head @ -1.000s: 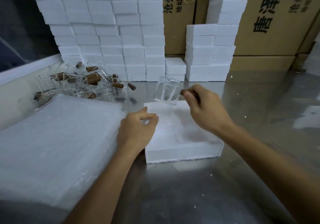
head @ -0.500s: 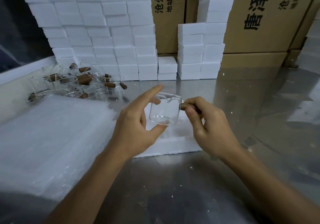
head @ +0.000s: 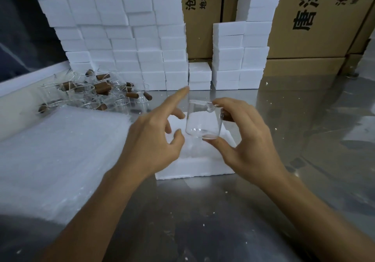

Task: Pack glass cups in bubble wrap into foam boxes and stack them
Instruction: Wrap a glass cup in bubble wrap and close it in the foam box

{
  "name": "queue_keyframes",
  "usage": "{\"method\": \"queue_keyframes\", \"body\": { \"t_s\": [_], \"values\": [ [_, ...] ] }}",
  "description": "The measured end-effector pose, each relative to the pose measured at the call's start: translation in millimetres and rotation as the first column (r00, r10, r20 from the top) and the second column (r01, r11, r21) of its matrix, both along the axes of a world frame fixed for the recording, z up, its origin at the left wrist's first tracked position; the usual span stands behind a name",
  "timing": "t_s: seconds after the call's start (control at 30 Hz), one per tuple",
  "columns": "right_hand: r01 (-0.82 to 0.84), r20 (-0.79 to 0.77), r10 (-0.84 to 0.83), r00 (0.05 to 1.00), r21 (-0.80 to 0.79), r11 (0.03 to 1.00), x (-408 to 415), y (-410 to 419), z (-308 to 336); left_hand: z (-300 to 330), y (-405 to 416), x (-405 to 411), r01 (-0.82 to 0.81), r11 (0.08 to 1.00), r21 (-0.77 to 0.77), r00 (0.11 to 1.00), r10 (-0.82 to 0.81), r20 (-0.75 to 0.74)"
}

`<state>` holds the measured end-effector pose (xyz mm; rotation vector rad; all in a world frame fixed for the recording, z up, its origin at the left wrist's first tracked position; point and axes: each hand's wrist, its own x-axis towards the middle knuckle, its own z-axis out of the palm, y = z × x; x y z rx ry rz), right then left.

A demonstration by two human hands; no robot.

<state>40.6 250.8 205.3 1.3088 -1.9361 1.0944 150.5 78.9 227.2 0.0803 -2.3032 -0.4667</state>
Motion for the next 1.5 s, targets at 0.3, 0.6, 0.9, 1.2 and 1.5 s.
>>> {"method": "queue_keyframes", "body": {
  "t_s": [0.3, 0.6, 0.9, 1.2, 1.5],
  "values": [
    [0.004, 0.007, -0.003, 1.000, -0.072, 0.997, -8, 4, 0, 17, -57, 24, -0.792, 0.610, -0.009, 0.588, 0.767, 0.255],
    [-0.002, 0.060, 0.008, 0.998, -0.098, 0.995, -4, 3, 1, 12, -64, 23, -0.823, 0.559, 0.098, 0.561, 0.775, 0.290],
    [0.068, 0.199, -0.040, 0.979, -0.132, 0.989, -5, 5, 1, 17, -26, 12, -0.441, 0.898, -0.008, 0.878, 0.429, -0.214],
    [0.120, 0.374, -0.035, 0.927, -0.206, 0.971, -5, 6, 4, 0, 0, -2, -0.084, 0.994, -0.072, 0.978, 0.069, -0.196],
    [0.083, 0.512, 0.069, 0.856, -0.268, 0.960, -3, 5, 9, -6, 5, -7, -0.109, 0.954, 0.280, 0.978, 0.154, -0.141]
  ]
}}
